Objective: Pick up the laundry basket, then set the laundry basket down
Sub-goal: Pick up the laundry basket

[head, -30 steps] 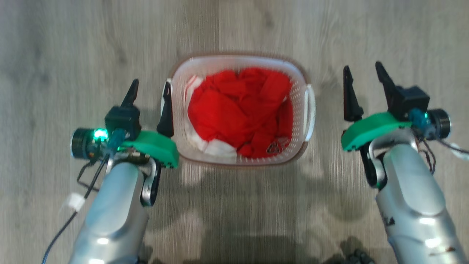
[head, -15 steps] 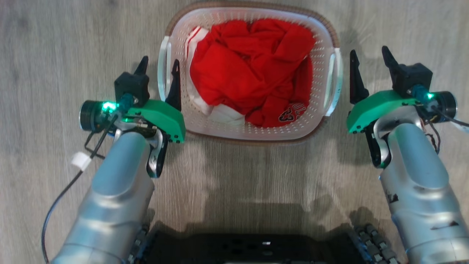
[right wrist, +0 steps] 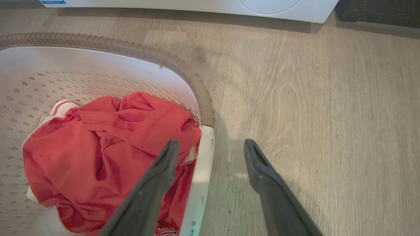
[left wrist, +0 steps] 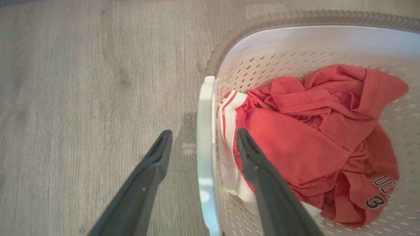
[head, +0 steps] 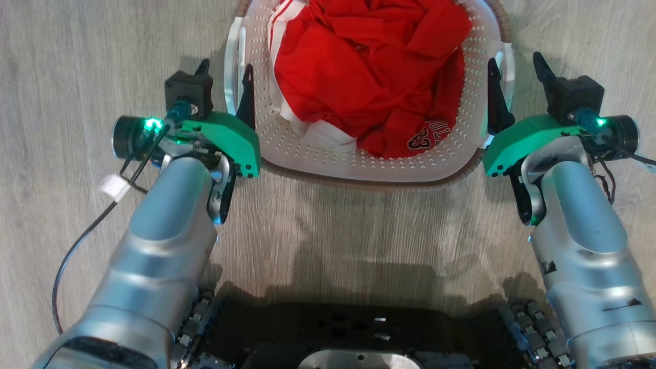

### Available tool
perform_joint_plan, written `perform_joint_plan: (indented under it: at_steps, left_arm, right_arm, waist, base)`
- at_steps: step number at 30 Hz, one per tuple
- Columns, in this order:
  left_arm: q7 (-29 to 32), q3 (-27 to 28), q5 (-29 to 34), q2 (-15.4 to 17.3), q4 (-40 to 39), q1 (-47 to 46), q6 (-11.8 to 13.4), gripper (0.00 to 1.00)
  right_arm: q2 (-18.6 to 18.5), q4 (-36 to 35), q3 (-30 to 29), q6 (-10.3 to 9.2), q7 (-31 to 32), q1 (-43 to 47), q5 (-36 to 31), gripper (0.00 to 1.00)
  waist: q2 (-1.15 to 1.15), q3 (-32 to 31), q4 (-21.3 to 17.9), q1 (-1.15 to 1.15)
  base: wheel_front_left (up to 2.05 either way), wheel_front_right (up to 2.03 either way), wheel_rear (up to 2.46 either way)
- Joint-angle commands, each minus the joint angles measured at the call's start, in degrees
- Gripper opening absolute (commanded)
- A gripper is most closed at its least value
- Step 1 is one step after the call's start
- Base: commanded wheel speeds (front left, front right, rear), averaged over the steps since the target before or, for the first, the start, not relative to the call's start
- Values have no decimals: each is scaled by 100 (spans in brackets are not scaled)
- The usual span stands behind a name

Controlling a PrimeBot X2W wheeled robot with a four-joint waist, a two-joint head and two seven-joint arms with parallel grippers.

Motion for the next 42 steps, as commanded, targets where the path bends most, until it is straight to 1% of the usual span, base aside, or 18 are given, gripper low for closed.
perform_joint_plan:
  at_steps: [1,14,19,28,33,34,35,36,37,38,39,41,42]
  left_arm:
    - [-46,46,-33,138,-19,58,45,100]
    - [-46,-347,-360,138,599,-430,81,100]
    - [-46,-449,-487,138,694,-534,67,100]
    - [-46,-821,-837,138,779,-693,-2,100]
    - [-46,-995,-1003,138,797,-762,0,100]
    - [-46,-1027,-1029,138,804,-776,0,98]
    - [-46,-1055,-1055,138,810,-789,0,93]
    - [-46,-1082,-1079,138,817,-802,0,85]
    - [-46,-1108,-1104,138,825,-813,-4,70]
    - [-46,-1132,-1129,138,834,-822,-10,53]
    - [-46,-1157,-1156,138,842,-826,-20,44]
    - [-46,-1215,-1224,138,854,-815,-42,21]
    - [-46,-1246,-1260,138,862,-804,-48,0]
  right_arm:
    - [75,-78,144,16,-61,198,-19,100]
    - [91,388,238,16,-61,66,136,100]
    - [94,471,244,16,-61,-20,152,100]
    - [98,612,260,16,-61,-181,182,100]
    - [99,681,292,16,-61,-266,204,100]
    - [99,690,297,16,-61,-281,209,100]
    - [99,695,302,16,-61,-295,215,96]
    - [100,698,308,16,-61,-305,219,84]
    - [100,701,316,16,-61,-312,224,67]
    - [100,705,325,16,-61,-318,229,56]
    - [100,708,332,16,-61,-321,233,48]
    - [100,719,345,16,-61,-323,239,40]
    - [100,730,349,16,-61,-321,239,32]
  waist:
    - [0,63,26,-1]
    - [0,391,96,-1]
    - [0,458,104,-1]
    - [0,514,126,-1]
    - [0,548,141,-1]
    - [0,555,142,-1]
    - [0,560,143,-1]
    - [0,565,146,-1]
    - [0,568,148,-1]
    - [0,568,150,-1]
    - [0,566,152,-1]
    - [0,553,153,-1]
    - [0,543,153,-1]
  base:
    - [0,0,0]
    - [0,0,0]
    - [0,0,0]
    - [0,0,0]
    - [0,0,0]
    - [0,0,0]
    - [0,0,0]
    - [0,0,0]
    - [0,0,0]
    - [0,0,0]
    - [0,0,0]
    - [0,0,0]
    - [0,0,0]
